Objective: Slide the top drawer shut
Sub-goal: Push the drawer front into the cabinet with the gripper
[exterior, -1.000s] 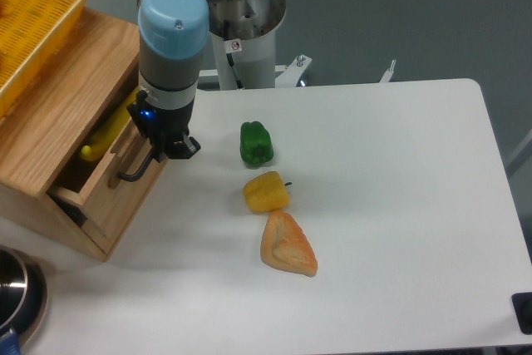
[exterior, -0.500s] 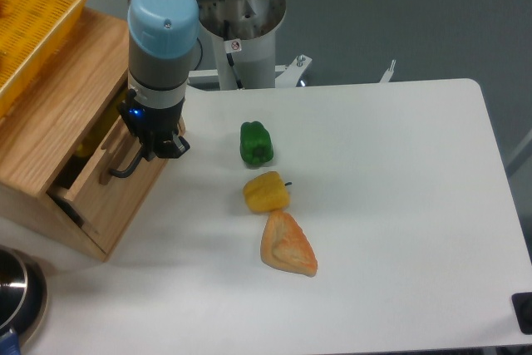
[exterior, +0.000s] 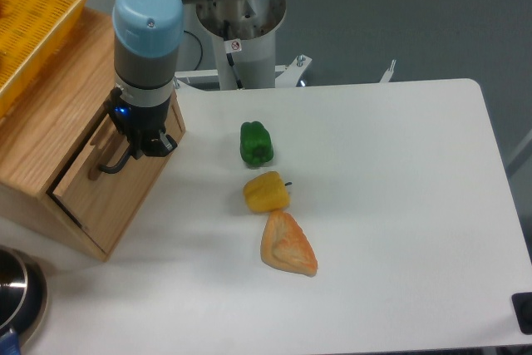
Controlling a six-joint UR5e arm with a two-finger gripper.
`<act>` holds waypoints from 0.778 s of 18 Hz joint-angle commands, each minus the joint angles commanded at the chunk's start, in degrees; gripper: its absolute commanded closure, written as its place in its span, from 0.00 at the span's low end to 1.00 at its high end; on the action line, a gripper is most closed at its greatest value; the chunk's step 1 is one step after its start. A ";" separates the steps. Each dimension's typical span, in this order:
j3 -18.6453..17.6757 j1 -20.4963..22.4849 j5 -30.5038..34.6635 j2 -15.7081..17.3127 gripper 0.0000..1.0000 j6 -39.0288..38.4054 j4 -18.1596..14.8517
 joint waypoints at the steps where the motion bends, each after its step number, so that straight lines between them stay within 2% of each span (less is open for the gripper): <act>1: 0.00 0.00 0.00 0.00 1.00 0.00 0.00; 14: 0.09 -0.88 -1.14 0.09 1.00 -0.88 0.00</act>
